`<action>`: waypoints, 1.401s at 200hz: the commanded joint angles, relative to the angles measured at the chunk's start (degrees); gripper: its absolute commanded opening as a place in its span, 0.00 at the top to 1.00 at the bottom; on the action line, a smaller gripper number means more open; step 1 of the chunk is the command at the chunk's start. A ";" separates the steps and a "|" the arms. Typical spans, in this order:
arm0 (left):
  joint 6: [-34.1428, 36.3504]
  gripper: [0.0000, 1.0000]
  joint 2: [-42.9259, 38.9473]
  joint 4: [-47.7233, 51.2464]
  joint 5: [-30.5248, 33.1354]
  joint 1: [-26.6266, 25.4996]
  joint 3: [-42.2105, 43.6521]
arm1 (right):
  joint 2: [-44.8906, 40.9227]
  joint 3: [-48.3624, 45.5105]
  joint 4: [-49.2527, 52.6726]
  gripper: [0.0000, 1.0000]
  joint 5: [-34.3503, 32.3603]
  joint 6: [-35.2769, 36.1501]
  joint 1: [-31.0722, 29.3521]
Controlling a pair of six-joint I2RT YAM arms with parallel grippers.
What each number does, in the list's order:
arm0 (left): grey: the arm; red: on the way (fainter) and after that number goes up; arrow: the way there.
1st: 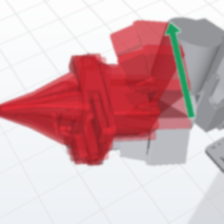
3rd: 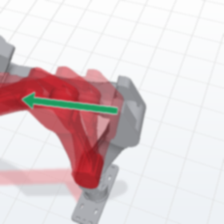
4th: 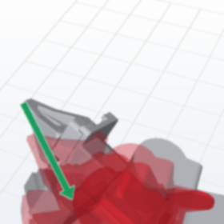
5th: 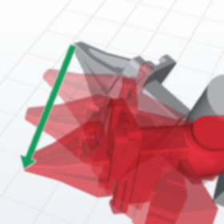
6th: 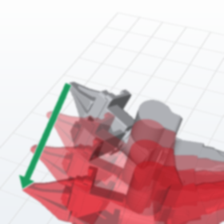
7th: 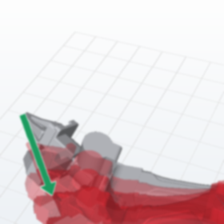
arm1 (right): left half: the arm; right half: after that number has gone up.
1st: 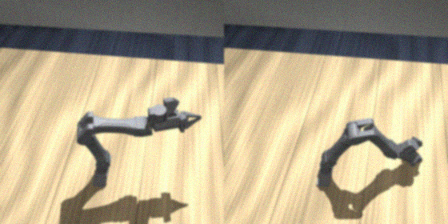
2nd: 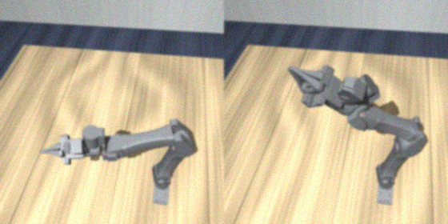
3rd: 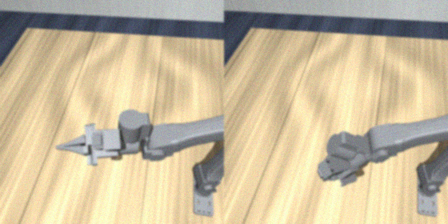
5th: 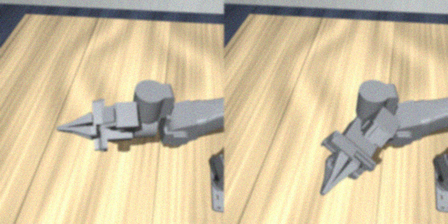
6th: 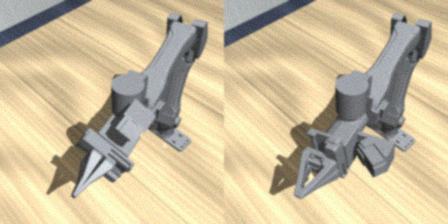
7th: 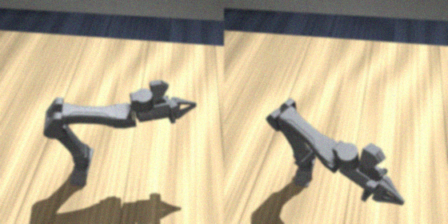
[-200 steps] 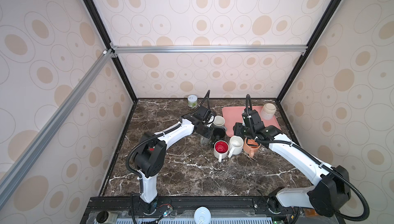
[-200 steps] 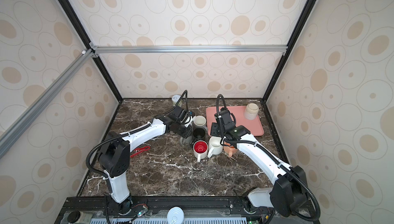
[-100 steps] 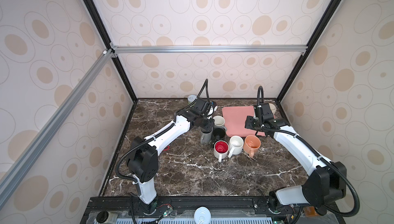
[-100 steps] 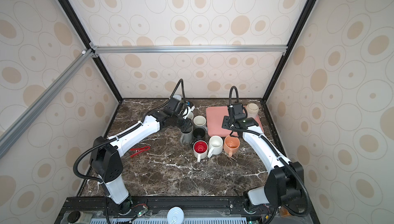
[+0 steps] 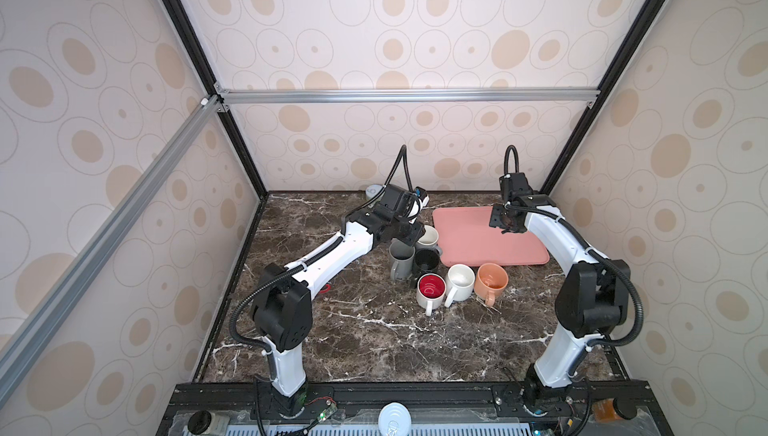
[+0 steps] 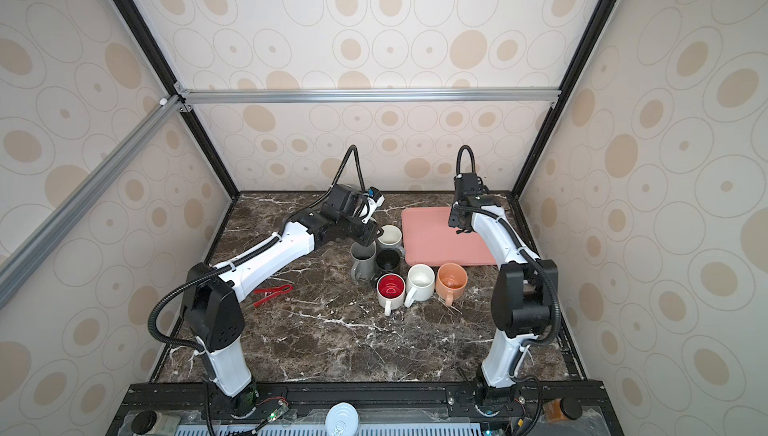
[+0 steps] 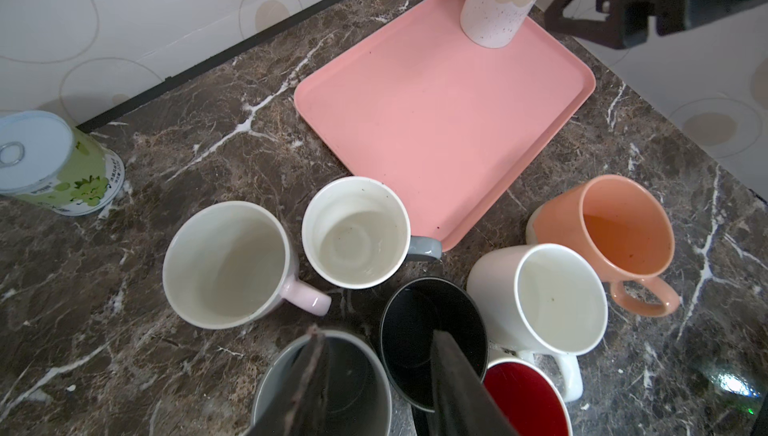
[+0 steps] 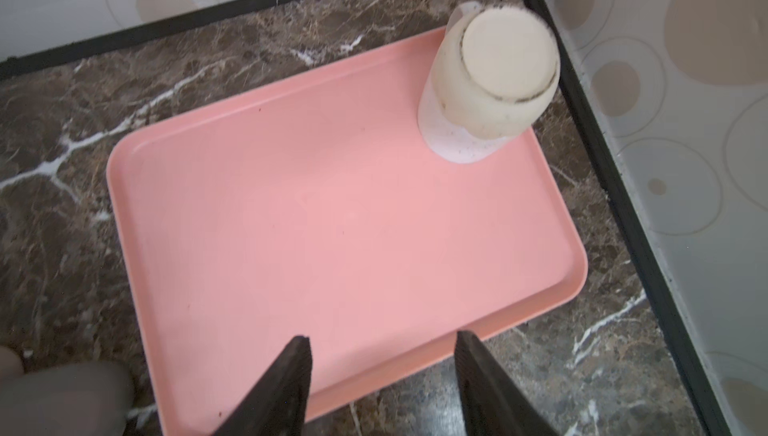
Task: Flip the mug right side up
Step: 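Open and raise the left gripper while the right gripper moves over the speckled mug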
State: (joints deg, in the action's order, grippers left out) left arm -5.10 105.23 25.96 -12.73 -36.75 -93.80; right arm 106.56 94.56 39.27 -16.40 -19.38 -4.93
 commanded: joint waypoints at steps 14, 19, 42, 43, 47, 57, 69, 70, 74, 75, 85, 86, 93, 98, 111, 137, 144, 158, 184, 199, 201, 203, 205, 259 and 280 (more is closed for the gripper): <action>0.82 0.56 1.71 -2.48 -0.66 -0.06 -1.82 | 5.56 7.56 3.17 0.41 -2.23 -1.15 5.03; 0.80 0.56 1.88 -2.78 -0.99 0.05 -1.85 | 6.02 8.09 2.82 0.40 -1.51 -1.80 6.00; 0.67 0.54 2.97 -5.52 -3.47 0.24 -1.73 | 6.90 7.49 -1.18 0.40 3.54 -5.57 10.48; 0.64 0.54 3.01 -5.58 -3.63 0.26 -1.73 | 6.90 7.40 -1.46 0.40 3.77 -5.75 10.61; 0.55 0.54 3.30 -6.03 -4.07 0.25 -1.78 | 6.90 6.74 -2.65 0.40 4.67 -6.45 11.30; 0.28 0.54 4.57 -6.61 -5.29 0.39 -2.80 | 7.20 5.46 -5.45 0.40 7.07 -8.31 13.05; -0.05 0.54 6.49 -6.37 -7.04 0.67 -5.14 | 7.96 4.72 -7.65 0.40 9.51 -10.47 14.96; -0.07 0.54 6.66 -6.32 -7.13 0.69 -5.41 | 8.00 4.74 -7.73 0.40 9.71 -10.71 15.08; -0.08 0.54 7.59 -5.99 -7.68 0.82 -6.35 | 8.32 4.75 -8.02 0.40 10.27 -11.36 15.62; -0.08 0.54 7.82 -5.87 -7.76 0.86 -6.59 | 8.40 4.71 -8.13 0.41 10.39 -11.46 15.68; -0.09 0.54 9.70 -4.94 -8.67 1.17 -9.33 | 9.12 4.91 -8.92 0.41 11.47 -12.53 16.71; -0.04 0.54 9.85 -4.90 -8.78 1.25 -9.62 | 9.15 4.92 -8.97 0.41 11.65 -12.71 16.84; 0.08 0.54 11.05 -3.94 -9.12 1.47 -11.66 | 9.65 5.00 -9.56 0.41 12.61 -13.22 17.50; 0.26 0.54 11.97 -3.34 -9.29 1.65 -12.97 | 9.98 5.16 -10.00 0.41 13.08 -13.55 17.89; 0.77 0.54 14.03 -1.84 -9.51 2.09 -16.03 | 11.00 5.70 -10.97 0.41 13.50 -13.93 18.60; 1.17 0.54 16.46 -0.36 -9.70 3.07 -19.25 | 14.33 8.99 -11.08 0.41 15.28 -14.54 19.25; 0.98 0.54 16.75 -0.42 -9.82 3.31 -19.39 | 15.32 10.15 -11.04 0.41 15.92 -14.34 19.25; 0.87 0.54 17.17 -0.44 -9.94 3.57 -19.34 | 17.26 12.24 -11.34 0.42 16.58 -13.42 19.25; 1.23 0.54 17.39 -0.08 -9.43 3.78 -19.19 | 19.56 16.53 -9.15 0.42 13.50 -13.51 19.64; 1.41 0.54 17.20 -0.09 -9.00 3.87 -18.63 | 19.69 16.64 -10.45 0.42 13.56 -14.11 20.19; 1.41 0.54 17.20 -0.04 -8.92 3.88 -18.55 | 19.66 16.67 -10.82 0.42 13.65 -14.24 20.26; 1.41 0.54 17.20 -0.05 -8.96 3.84 -18.53 | 19.69 16.63 -11.04 0.42 13.78 -14.25 20.30; 1.41 0.54 17.20 -0.10 -8.93 3.91 -18.53 | 19.75 16.62 -11.25 0.42 13.95 -14.23 20.37; 0.89 0.54 18.08 -0.72 -10.28 4.60 -18.79 | 25.35 22.98 -9.05 0.43 21.24 -13.45 20.84; 0.71 0.54 18.17 -0.81 -10.62 4.72 -18.72 | 26.92 23.82 -8.97 0.44 23.87 -14.34 20.75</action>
State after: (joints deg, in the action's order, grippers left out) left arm -5.10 122.45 24.91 -22.22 -32.56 -110.32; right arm 130.78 116.90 28.03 3.22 -32.84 16.12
